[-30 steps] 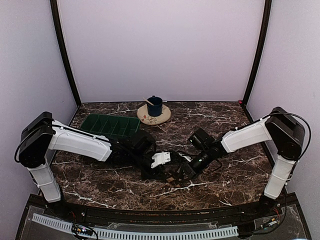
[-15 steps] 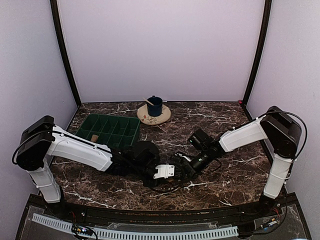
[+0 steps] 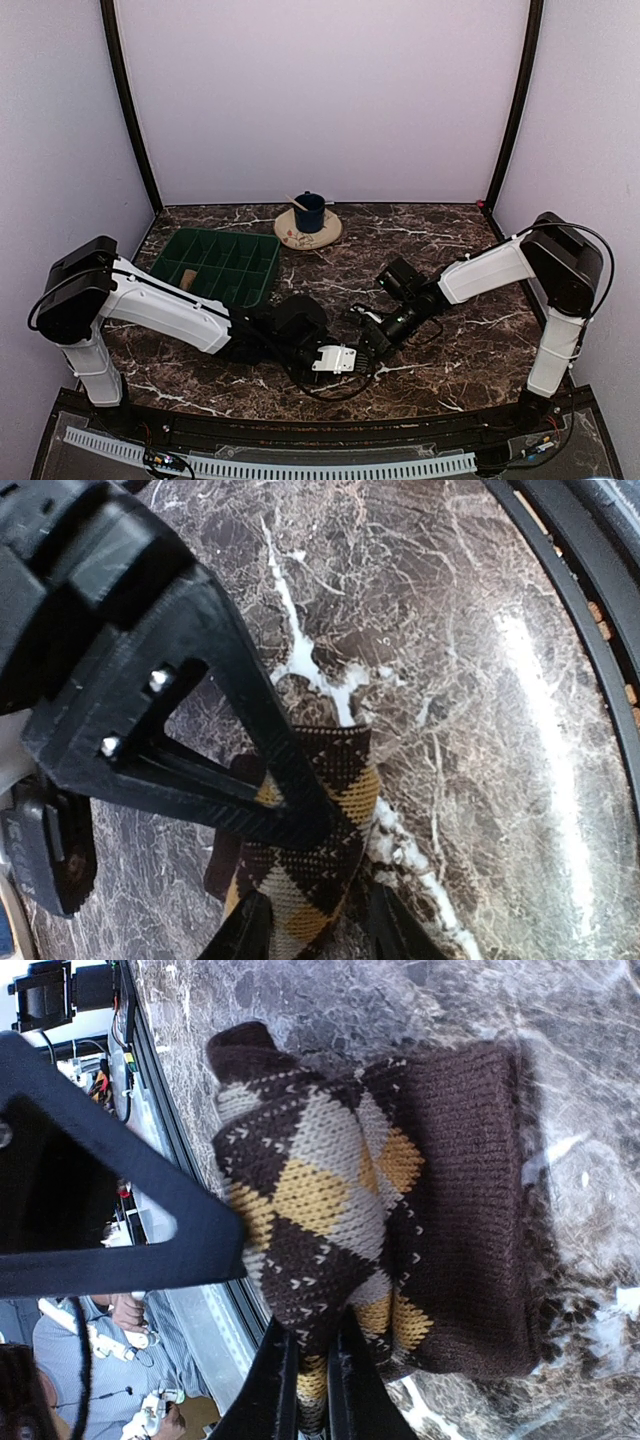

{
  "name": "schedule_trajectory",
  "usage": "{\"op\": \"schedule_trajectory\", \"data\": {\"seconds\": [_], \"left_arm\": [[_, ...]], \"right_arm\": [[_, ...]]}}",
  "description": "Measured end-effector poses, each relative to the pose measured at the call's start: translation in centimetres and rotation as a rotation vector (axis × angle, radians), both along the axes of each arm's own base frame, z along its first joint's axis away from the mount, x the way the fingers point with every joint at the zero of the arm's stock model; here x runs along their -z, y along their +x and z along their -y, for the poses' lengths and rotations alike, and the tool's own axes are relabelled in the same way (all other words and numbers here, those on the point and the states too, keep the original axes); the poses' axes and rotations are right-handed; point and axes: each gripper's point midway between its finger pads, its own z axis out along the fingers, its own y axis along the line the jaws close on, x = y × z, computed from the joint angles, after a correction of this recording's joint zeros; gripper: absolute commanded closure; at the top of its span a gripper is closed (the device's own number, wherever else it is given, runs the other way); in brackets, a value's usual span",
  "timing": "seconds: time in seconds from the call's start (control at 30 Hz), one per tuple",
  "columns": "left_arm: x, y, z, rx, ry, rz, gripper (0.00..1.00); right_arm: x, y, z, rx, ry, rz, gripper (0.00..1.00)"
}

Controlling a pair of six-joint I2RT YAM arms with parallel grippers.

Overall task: Roll the socks
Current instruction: Roll the sock at the center of the board.

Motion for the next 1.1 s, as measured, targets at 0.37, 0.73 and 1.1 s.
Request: {"op": "schedule_trajectory", "data": {"seconds": [0.37, 0.73, 1.1], "left_arm": [[1.7, 1.0, 0.6, -0.019, 0.033, 0.090, 0.63], [1.9, 1.6, 0.8, -0.017, 0.045, 0.159, 0.64], [2.3, 1.7, 1.3, 0.014, 0.092, 0.169, 1.00]], "right_arm": [[0.0, 0.1, 0.0, 0.002, 0.002, -0.004, 1.00], [0.1, 0.0, 0.1, 0.001, 0.008, -0.022, 1.00], [0.1, 0.0, 0.4, 0.004, -0.005, -0.042, 0.93]]}}
